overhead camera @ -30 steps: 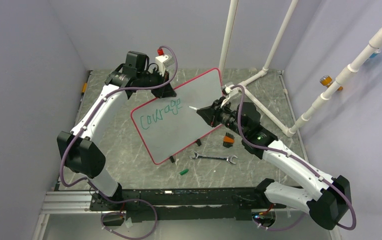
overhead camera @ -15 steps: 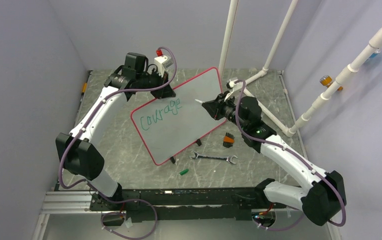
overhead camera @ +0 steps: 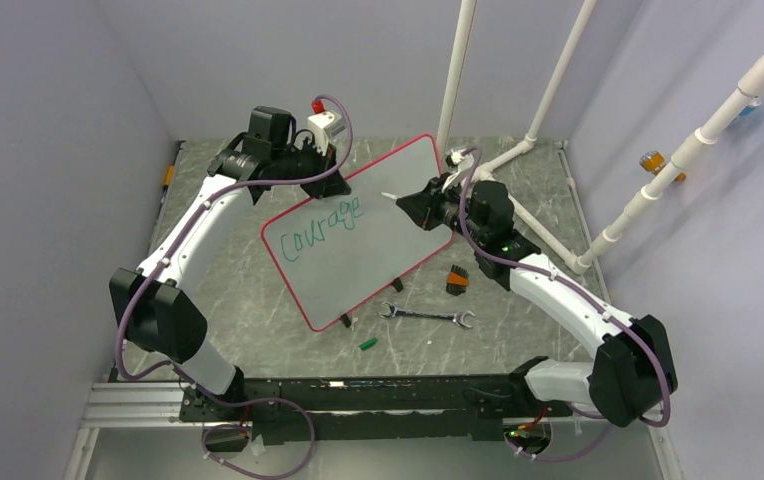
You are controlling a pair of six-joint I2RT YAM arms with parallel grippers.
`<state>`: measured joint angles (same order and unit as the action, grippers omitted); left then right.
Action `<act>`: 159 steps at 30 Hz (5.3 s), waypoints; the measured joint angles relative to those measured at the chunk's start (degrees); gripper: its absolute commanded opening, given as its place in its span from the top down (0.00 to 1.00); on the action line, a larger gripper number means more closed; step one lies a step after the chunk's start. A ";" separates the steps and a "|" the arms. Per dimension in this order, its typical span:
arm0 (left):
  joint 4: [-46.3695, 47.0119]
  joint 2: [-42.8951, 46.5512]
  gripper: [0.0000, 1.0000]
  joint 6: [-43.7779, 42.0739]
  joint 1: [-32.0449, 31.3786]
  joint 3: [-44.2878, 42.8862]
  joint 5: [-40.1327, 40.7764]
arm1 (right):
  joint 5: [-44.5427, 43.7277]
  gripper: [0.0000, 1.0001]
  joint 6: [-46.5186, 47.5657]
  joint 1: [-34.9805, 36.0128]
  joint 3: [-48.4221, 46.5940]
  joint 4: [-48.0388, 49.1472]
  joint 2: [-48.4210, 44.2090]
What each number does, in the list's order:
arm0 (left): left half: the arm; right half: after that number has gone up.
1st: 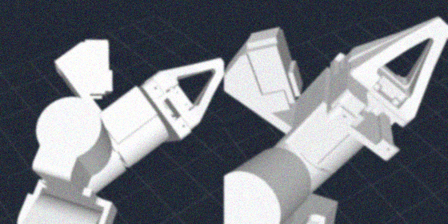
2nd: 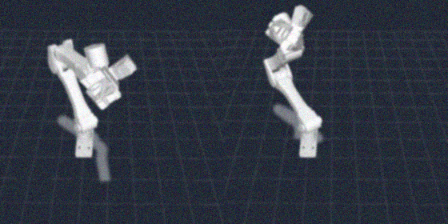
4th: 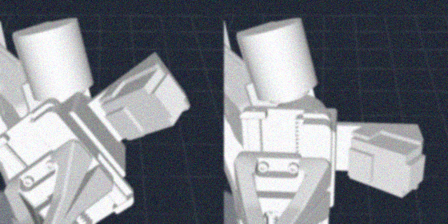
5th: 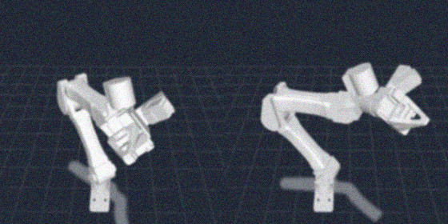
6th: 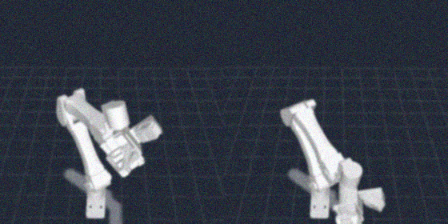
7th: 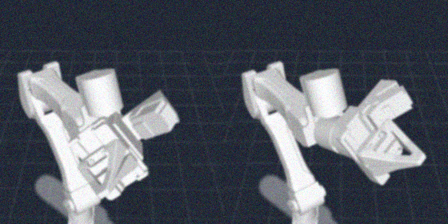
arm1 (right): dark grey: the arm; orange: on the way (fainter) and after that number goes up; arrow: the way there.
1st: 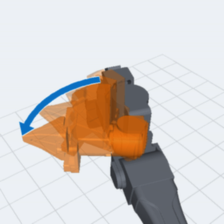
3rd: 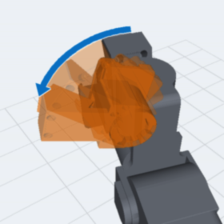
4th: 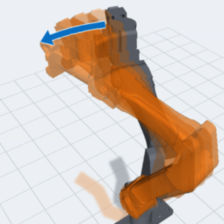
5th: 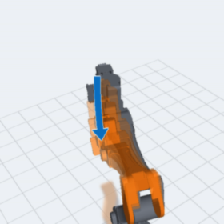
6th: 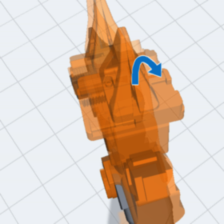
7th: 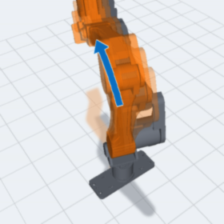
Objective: Write a sentence on the whiteboard
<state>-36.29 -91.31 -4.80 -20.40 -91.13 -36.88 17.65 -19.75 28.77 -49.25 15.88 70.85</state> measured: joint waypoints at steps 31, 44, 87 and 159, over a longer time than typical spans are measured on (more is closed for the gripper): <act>0.46 0.11 1.00 1.01 0.09 0.44 0.81 | 1.90 1.00 -1.36 -2.99 -4.70 2.45 6.19; 1.01 0.11 1.00 1.18 0.07 0.70 0.79 | 4.24 1.00 -2.58 -3.45 -5.25 2.23 5.25; 1.36 1.18 1.00 2.08 0.17 1.81 1.79 | 5.27 1.00 -3.65 -3.45 -0.57 2.64 5.79; 0.92 2.89 1.00 2.10 -0.33 2.84 3.32 | 1.22 1.00 -1.79 -3.63 -2.84 -0.46 5.18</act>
<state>-35.38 -88.42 -2.70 -20.73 -88.29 -33.56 18.87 -21.54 25.15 -52.10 15.42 76.03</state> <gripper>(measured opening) 0.049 0.150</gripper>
